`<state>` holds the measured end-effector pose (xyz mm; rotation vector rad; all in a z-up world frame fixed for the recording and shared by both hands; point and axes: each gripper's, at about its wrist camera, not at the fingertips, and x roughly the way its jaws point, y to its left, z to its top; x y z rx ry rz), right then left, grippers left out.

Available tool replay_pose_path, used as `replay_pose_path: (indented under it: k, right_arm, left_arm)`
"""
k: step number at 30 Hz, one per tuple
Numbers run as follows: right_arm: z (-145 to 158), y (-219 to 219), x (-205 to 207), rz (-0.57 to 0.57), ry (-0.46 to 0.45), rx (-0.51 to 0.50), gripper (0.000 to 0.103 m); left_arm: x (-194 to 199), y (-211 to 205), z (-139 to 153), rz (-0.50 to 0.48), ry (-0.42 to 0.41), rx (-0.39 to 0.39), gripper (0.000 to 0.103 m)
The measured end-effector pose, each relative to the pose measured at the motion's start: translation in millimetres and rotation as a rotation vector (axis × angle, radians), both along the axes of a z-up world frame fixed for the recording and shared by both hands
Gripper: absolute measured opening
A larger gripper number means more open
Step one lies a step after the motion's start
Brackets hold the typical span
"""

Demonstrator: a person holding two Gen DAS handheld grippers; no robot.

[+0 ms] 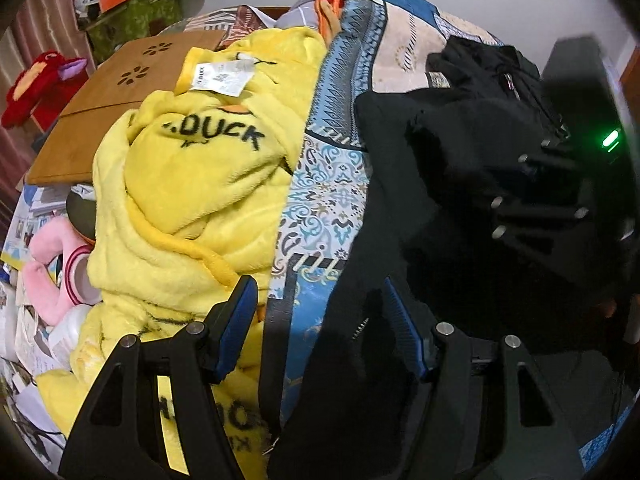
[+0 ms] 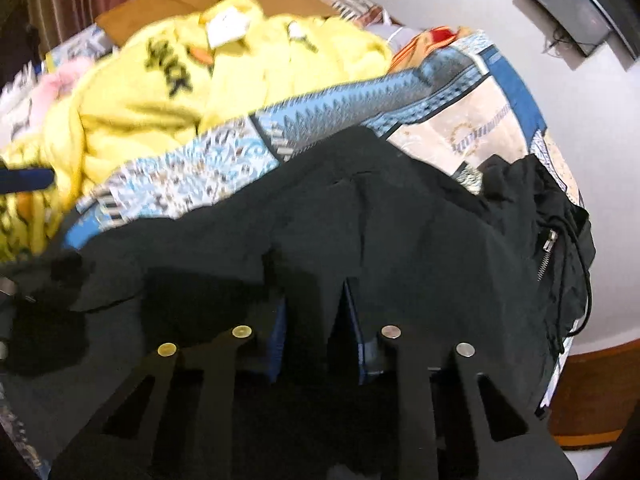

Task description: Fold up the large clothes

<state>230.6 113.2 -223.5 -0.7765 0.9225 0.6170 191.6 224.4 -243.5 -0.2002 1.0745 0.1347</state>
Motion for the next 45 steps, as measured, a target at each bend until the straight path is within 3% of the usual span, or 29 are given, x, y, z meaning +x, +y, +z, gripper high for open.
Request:
replay_pose_path:
  k: [9, 13, 19, 22, 27, 32, 38, 45]
  right_arm:
    - [91, -52, 4, -0.102, -0.122, 0.255, 0.020]
    - [128, -94, 10, -0.187, -0.161, 0.362, 0.019]
    - [152, -161, 20, -0.324, -0.187, 0.472, 0.018]
    - [150, -191, 23, -0.385, -0.164, 0.502, 0.018]
    - [126, -240, 23, -0.487, -0.091, 0.523, 0.018]
    - [91, -276, 22, -0.537, 0.046, 0.541, 0.018]
    - [45, -317, 19, -0.620, 0.230, 0.540, 0.019]
    - [25, -336, 5, -0.682, 0.252, 0.487, 0.020]
  left_arm:
    - [14, -20, 1, -0.059, 0.017, 0.061, 0.071]
    - [27, -32, -3, -0.086, 0.029, 0.080, 0.082]
    - [50, -59, -25, -0.147, 0.089, 0.154, 0.083]
    - [63, -68, -35, -0.126, 0.107, 0.249, 0.083]
    - [74, -66, -33, -0.040, 0.075, 0.298, 0.083]
    - [76, -49, -28, 0.053, 0.066, 0.215, 0.083]
    - [68, -52, -30, 0.050, 0.096, 0.188, 0.083]
    - [48, -51, -30, 0.048, 0.111, 0.186, 0.083]
